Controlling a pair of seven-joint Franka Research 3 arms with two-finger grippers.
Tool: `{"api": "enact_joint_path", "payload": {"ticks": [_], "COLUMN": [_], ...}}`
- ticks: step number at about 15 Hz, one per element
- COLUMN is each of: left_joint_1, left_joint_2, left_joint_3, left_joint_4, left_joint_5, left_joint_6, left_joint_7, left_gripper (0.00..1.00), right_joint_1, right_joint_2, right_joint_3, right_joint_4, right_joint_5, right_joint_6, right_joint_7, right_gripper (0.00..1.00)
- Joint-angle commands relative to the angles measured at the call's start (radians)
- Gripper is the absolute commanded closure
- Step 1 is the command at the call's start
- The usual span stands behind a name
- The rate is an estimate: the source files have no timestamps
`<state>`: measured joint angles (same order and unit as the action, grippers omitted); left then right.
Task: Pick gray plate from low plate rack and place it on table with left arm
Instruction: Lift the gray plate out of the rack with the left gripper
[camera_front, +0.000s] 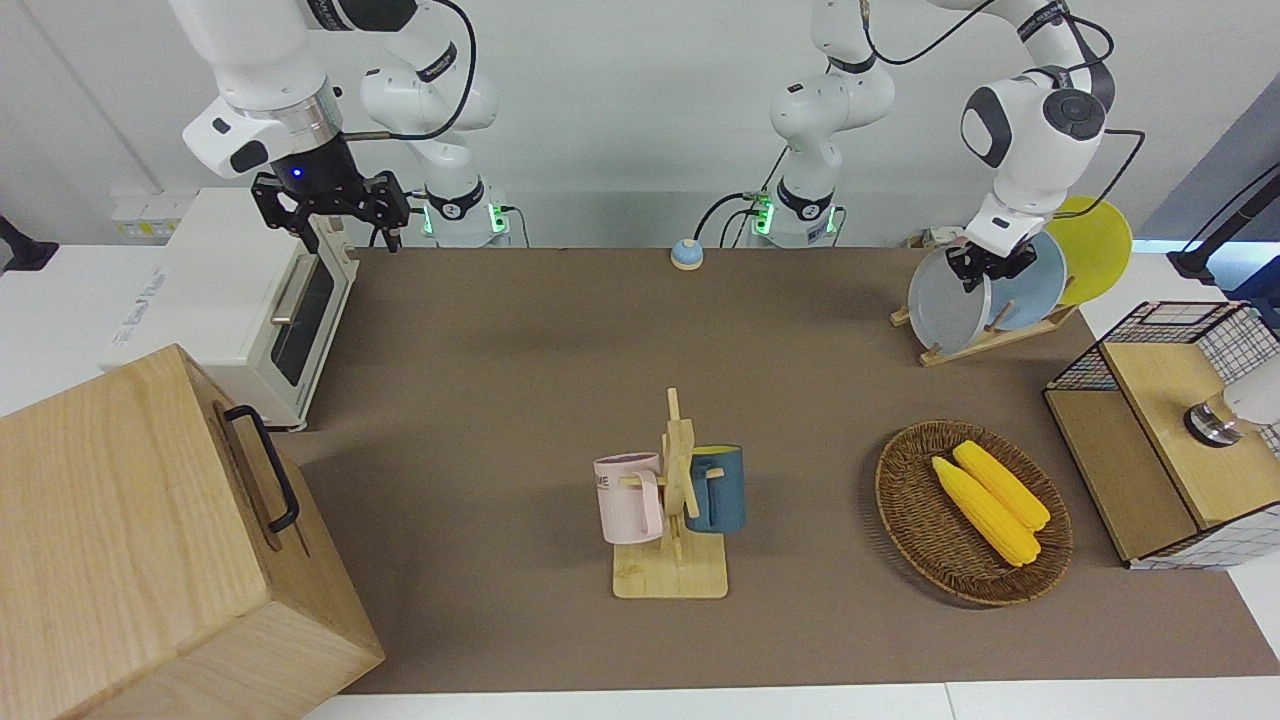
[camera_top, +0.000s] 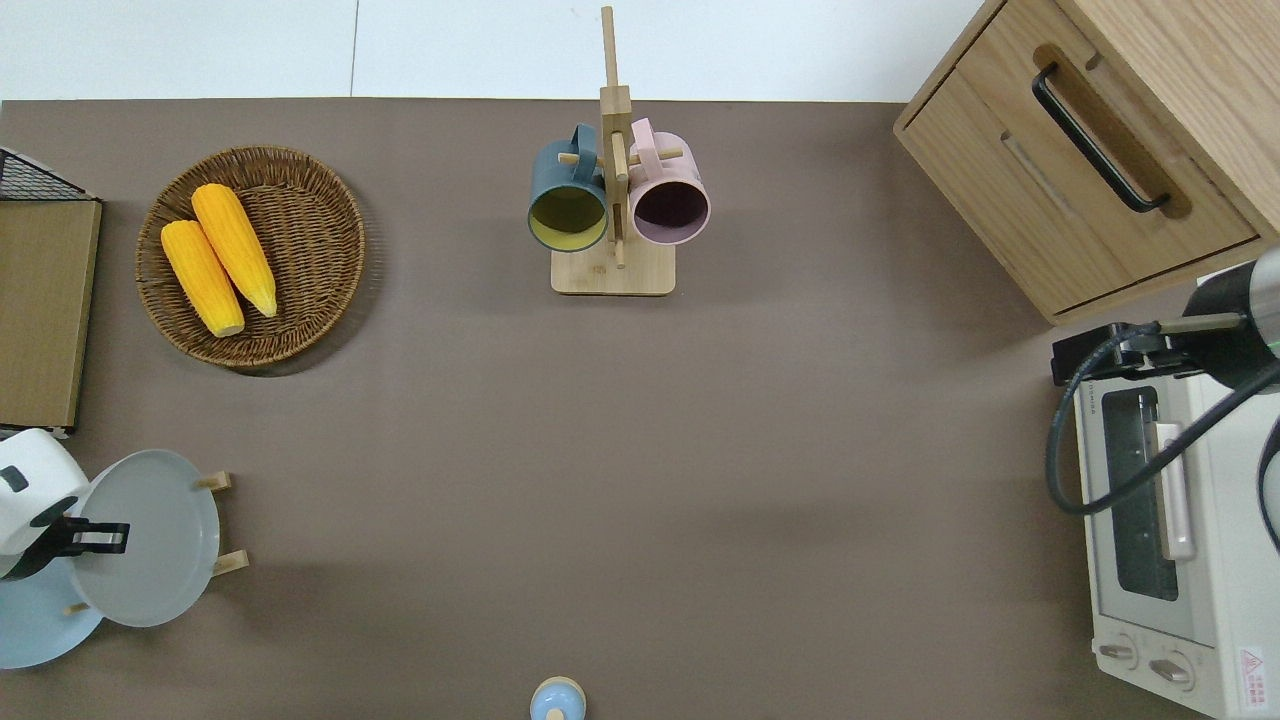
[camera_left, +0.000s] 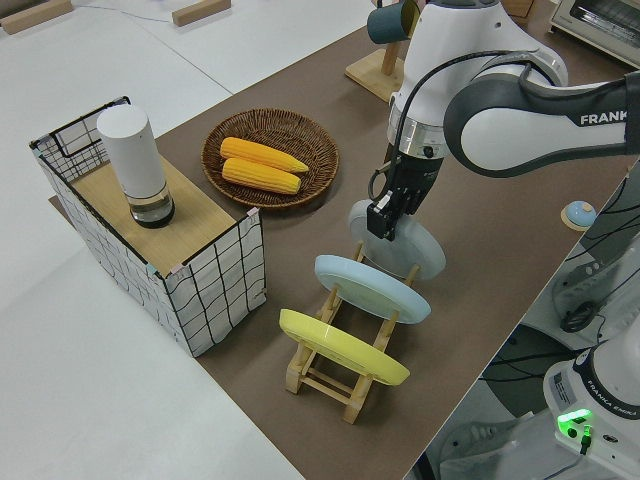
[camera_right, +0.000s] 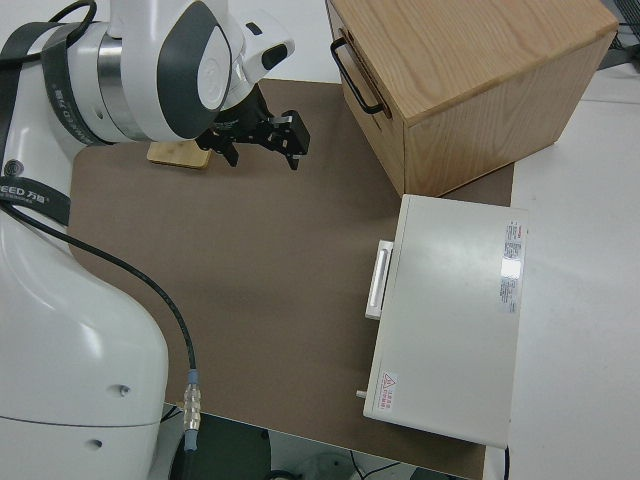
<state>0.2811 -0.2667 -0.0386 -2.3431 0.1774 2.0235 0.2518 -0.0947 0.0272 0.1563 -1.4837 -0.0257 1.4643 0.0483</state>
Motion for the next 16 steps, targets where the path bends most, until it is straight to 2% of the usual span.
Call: {"api": "enact_joint_path", "payload": {"ticks": [1, 3, 9, 11, 16], "left_joint_1": [-0.005, -0.005, -0.008, -0.008, -0.008], "left_joint_2": [-0.023, -0.031, -0.032, -0.031, -0.019], "left_joint_3": [-0.001, -0.004, -0.040, -0.059, -0.110], "left_joint_4": [-0.027, -0.015, 0.111, 0.151, 0.263], "left_joint_5": [0.022, 0.022, 0.022, 0.022, 0.020], "left_joint_6": [-0.002, -0.025, -0.170, -0.206, -0.334], "left_joint_7": [0.001, 0.000, -0.025, -0.081, -0.101], "left_gripper": [1.00, 1.00, 1.00, 1.00, 1.00], "right_joint_1": [0.007, 0.007, 0.007, 0.007, 0.007], "right_joint_2": [0.000, 0.000, 0.000, 0.000, 0.000], "right_joint_3": [-0.006, -0.006, -0.006, -0.006, -0.006], "right_joint_4": [0.006, 0.006, 0.006, 0.006, 0.006], "right_joint_5": [0.003, 0.003, 0.003, 0.003, 0.003], "right_joint_6": [-0.001, -0.001, -0.001, -0.001, -0.001], "right_joint_7": [0.004, 0.004, 0.004, 0.004, 0.004], "right_gripper": [0.017, 0.017, 0.017, 0.017, 0.017]}}
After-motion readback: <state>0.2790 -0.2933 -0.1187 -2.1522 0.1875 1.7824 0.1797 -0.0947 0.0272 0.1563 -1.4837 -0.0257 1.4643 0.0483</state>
